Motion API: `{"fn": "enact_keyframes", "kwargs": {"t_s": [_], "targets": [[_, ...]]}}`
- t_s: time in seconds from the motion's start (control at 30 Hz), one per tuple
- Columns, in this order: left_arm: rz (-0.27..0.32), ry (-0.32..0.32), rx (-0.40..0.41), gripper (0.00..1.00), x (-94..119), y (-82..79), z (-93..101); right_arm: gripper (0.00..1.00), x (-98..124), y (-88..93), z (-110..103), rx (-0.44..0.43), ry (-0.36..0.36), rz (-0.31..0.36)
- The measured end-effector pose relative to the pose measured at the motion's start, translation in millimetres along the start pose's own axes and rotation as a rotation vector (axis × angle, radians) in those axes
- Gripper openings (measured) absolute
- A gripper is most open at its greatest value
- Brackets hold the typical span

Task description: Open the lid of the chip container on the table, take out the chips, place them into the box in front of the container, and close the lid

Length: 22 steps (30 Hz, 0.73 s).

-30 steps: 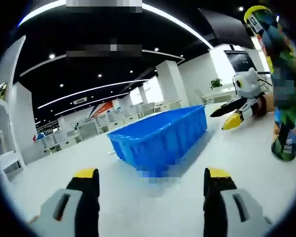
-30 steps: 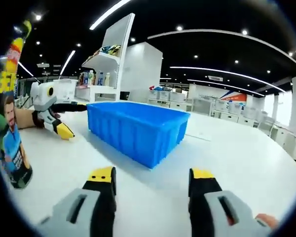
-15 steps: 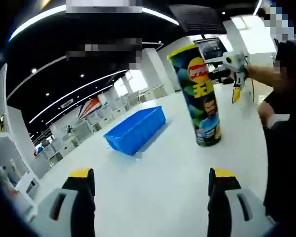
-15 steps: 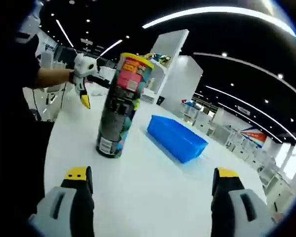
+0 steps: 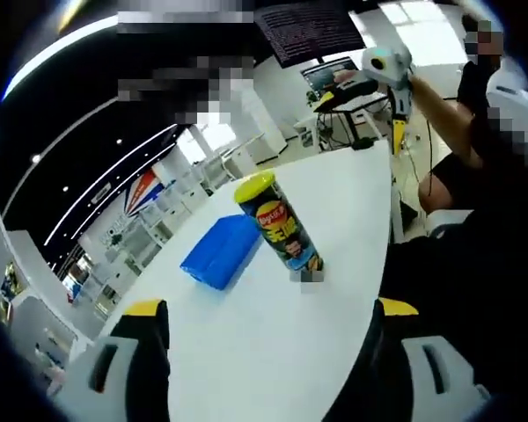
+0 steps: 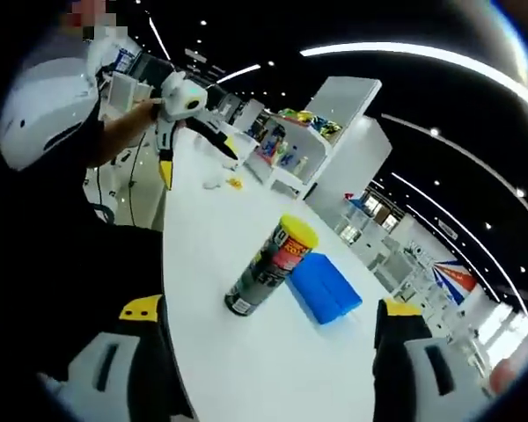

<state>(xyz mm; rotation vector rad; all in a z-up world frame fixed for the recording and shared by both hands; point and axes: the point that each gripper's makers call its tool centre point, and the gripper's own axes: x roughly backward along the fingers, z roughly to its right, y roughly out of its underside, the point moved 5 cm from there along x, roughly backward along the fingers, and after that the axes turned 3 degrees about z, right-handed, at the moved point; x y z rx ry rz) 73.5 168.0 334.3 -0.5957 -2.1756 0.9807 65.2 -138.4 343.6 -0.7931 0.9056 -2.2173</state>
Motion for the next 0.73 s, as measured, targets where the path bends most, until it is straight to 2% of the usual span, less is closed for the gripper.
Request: {"fn": "enact_keyframes", "kwargs": {"t_s": [0.17, 0.3, 0.5, 0.73], "targets": [[-0.003, -0.035, -0.006, 0.95, 5, 4.1, -3.1, 0.95, -5, 8.8, -5, 0.062, 0.009, -0.062], [-0.019, -0.077, -0.023, 0.95, 7, 8.9, -9.1, 0.95, -6, 8.9, -4, 0.069, 0.015, -0.059], [-0.010, -0.094, -0.014, 0.95, 9, 8.2, -10.4, 0.93, -8, 13.9, -2, 0.095, 0.032, -0.075], [-0.019, -0.086, -0.049, 0.95, 5, 7.4, -7.2, 0.92, -7, 8.7, -9, 0.082, 0.008, -0.026]]}}
